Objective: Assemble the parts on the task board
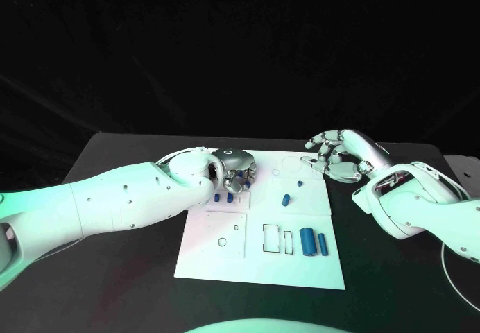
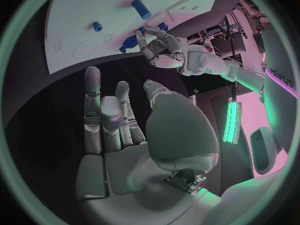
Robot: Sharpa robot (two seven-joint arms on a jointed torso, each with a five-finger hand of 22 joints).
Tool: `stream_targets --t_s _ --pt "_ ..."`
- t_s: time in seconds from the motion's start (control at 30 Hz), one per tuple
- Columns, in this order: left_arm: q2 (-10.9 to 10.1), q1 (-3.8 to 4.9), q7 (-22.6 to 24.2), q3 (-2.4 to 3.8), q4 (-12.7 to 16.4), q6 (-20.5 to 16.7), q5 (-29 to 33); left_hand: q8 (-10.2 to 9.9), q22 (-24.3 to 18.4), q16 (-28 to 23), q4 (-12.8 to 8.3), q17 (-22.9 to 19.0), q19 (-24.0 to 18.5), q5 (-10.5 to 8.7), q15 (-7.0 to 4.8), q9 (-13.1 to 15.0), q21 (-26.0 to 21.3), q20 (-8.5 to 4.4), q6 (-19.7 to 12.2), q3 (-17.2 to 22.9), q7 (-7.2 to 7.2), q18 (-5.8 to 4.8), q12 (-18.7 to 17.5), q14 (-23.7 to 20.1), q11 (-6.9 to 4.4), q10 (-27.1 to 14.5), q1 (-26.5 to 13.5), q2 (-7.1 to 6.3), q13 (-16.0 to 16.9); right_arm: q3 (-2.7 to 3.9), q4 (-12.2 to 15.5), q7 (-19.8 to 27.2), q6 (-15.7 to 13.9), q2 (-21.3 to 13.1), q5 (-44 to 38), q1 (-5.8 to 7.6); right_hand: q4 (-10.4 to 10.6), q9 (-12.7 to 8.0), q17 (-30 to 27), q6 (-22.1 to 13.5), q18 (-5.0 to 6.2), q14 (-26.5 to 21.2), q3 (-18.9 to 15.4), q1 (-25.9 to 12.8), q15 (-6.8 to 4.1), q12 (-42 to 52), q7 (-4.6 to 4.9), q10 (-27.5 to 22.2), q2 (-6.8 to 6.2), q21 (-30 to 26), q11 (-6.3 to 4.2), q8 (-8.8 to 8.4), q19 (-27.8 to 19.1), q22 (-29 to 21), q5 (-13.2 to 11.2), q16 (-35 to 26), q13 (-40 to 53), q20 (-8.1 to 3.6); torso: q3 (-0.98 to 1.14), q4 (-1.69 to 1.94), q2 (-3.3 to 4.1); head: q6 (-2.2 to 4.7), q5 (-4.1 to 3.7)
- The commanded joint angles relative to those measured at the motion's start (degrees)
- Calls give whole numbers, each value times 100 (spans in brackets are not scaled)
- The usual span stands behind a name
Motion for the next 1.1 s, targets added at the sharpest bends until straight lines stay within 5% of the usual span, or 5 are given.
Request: stream_targets --t_s 0.03,0.23,0.6,1.1 --pt "-13 -38 41 -16 37 -9 72 -32 -38 -2 -7 -35 -40 -22 18 -10 -6 20 18 32 6 -85 -78 -1 19 25 -105 -27 -29 1 11 58 -22 3 -15 -3 -7 -8 -4 29 70 -1 40 -23 2 -36 33 -13 -20 -40 -5 41 17 -12 31 -53 -15 3 -2 1 0 13 4" --pt "-109 -38 45 45 167 -133 123 -57 -40 -12 -9 -75 -52 -23 23 -16 -10 28 45 24 7 -83 -163 -16 22 72 -175 -55 -51 1 13 72 -39 4 -14 -4 -7 -8 -4 29 70 -1 40 -23 2 -36 33 -13 -20 -40 -5 41 17 -12 31 -53 -15 3 -2 4 2 22 1" --pt "-512 -1 -62 256 609 -182 223 -91 -51 -17 6 -117 -63 -22 21 -22 -18 32 88 -1 0 -79 -273 -23 17 154 -282 -97 -75 1 8 65 -52 -9 -14 -7 -9 -8 -9 32 70 -1 44 -24 2 -39 32 -11 -18 -46 -6 44 19 -16 33 -62 -22 3 2 18 -7 29 19" --pt "-897 36 -188 298 730 28 302 -99 -52 -19 10 -132 -65 -21 20 -23 -19 32 101 -6 -6 -79 -302 -27 12 176 -305 -109 -81 1 -8 61 -46 0 -10 -13 -9 -8 -9 32 70 -1 44 -24 2 -39 32 -11 -18 -46 -6 44 19 -16 33 -62 -22 3 -6 14 5 19 30"
